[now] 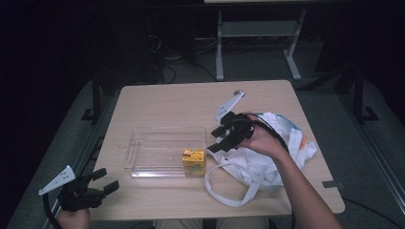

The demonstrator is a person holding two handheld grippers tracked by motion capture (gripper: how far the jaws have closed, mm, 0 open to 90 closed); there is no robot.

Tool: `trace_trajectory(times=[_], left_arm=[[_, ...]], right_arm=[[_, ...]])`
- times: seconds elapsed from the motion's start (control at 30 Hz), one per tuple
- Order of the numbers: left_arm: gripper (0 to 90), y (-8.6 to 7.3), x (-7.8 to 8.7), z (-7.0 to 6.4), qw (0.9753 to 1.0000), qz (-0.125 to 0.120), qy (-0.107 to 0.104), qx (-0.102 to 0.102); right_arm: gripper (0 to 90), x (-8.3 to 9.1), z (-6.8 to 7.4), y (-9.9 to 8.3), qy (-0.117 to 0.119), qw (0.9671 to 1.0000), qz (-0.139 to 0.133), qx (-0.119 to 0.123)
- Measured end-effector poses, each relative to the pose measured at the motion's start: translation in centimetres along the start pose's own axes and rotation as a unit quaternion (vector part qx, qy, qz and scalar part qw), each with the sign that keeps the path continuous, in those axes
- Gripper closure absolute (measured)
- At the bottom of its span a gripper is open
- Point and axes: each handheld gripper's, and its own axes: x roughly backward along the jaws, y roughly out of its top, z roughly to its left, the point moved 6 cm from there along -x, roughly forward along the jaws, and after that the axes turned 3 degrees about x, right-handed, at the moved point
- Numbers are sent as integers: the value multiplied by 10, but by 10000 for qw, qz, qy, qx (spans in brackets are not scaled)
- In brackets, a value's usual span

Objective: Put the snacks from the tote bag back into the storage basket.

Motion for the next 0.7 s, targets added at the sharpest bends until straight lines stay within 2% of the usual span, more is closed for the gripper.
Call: trace_trajectory(times=[0.7], left_arm=[[126,-1,-1,-1,10000,26,16,-17]], right_arm=[[357,23,-7,-31,-228,9991,-120,-326]])
